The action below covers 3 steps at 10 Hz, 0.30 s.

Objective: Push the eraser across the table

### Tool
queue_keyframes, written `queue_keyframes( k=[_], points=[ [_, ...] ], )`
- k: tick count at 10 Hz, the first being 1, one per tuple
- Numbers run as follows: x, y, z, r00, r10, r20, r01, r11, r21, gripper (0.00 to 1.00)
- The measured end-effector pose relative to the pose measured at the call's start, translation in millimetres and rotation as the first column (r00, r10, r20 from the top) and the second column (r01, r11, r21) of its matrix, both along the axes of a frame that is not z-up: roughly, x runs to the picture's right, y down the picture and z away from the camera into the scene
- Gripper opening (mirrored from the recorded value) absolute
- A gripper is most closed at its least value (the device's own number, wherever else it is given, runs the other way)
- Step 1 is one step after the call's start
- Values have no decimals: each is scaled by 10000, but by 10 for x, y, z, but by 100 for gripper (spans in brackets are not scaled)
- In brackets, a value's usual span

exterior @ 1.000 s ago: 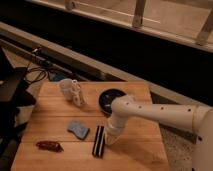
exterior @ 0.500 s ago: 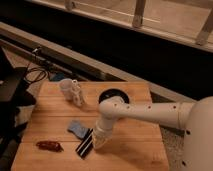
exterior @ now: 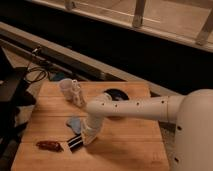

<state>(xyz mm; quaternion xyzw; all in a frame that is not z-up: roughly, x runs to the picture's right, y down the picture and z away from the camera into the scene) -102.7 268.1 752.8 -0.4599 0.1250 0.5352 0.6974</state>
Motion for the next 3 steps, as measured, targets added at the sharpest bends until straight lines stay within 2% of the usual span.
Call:
queue_keyframes(
  k=[1,2,3],
  points=[
    [-22,-75,6,10000,-33,-46,33,9998,201,23],
    [-31,-91,16,10000,-56,3,56,9999,162,24],
    [-64,-47,18,9997,-249,45,249,9997,44,20]
  ],
)
